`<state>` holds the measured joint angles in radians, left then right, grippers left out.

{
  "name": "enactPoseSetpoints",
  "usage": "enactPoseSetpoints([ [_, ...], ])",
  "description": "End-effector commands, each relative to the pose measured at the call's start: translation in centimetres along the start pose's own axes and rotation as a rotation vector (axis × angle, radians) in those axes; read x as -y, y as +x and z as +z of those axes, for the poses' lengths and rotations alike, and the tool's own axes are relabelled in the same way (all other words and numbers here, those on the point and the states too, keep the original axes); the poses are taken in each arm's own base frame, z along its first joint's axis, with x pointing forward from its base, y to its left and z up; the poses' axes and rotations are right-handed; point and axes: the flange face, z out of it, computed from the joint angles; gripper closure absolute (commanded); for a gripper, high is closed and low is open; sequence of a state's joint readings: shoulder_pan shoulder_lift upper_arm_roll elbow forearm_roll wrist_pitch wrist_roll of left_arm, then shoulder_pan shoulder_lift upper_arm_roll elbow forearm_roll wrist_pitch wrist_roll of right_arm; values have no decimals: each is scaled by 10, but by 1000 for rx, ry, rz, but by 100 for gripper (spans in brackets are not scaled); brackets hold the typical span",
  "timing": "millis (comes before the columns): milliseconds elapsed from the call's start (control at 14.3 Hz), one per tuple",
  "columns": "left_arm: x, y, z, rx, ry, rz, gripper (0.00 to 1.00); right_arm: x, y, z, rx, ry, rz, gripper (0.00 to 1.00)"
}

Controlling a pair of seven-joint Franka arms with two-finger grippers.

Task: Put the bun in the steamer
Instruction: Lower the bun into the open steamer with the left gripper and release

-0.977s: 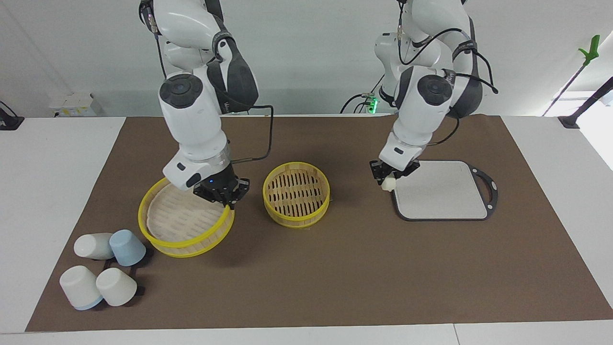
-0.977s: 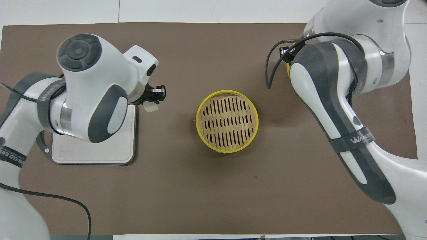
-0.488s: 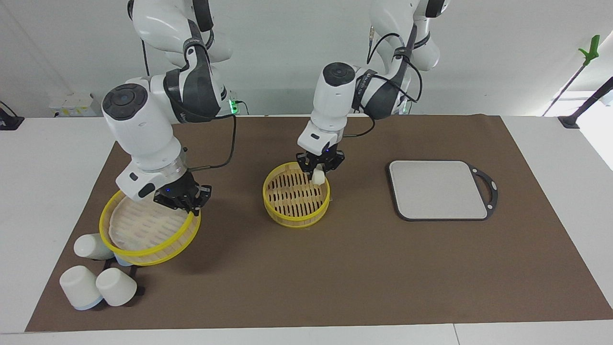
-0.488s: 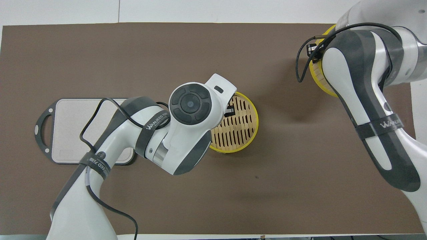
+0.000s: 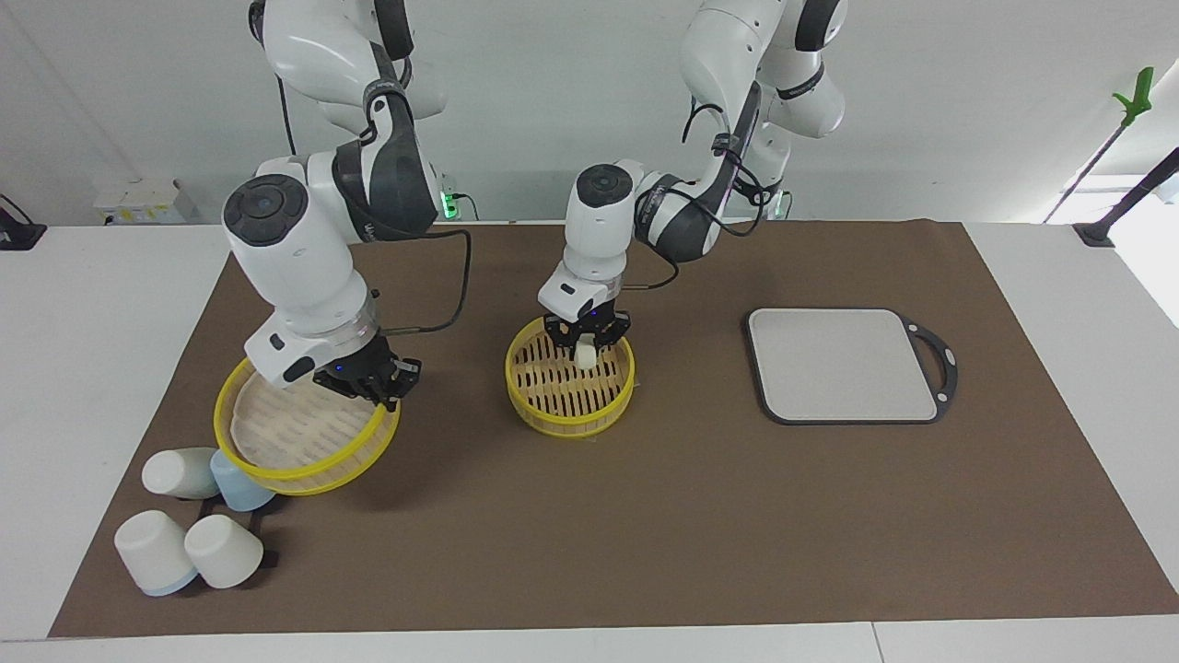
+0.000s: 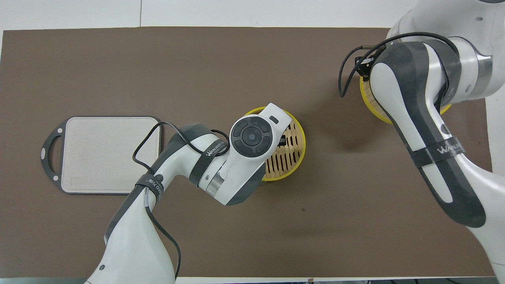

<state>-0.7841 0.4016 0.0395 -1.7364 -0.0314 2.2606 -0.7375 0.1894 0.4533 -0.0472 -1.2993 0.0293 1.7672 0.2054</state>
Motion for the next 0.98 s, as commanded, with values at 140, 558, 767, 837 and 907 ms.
enactPoseSetpoints([
  [140, 2, 1, 27, -29, 4, -2, 61, 4, -13, -3, 2, -23, 16, 100],
  [558, 4, 3, 26, -24, 10, -54, 0, 1, -15, 0, 2, -19, 14, 100],
  [767, 16, 8, 3, -11, 24, -62, 0, -3, -14, 1, -3, -13, 18, 100],
  [837, 31, 17, -15, -6, 30, -82, 0, -3, -14, 1, -4, -7, 19, 100],
  [907, 50, 27, -36, 3, 38, -107, 0, 2, -15, 0, -4, -2, 19, 100],
])
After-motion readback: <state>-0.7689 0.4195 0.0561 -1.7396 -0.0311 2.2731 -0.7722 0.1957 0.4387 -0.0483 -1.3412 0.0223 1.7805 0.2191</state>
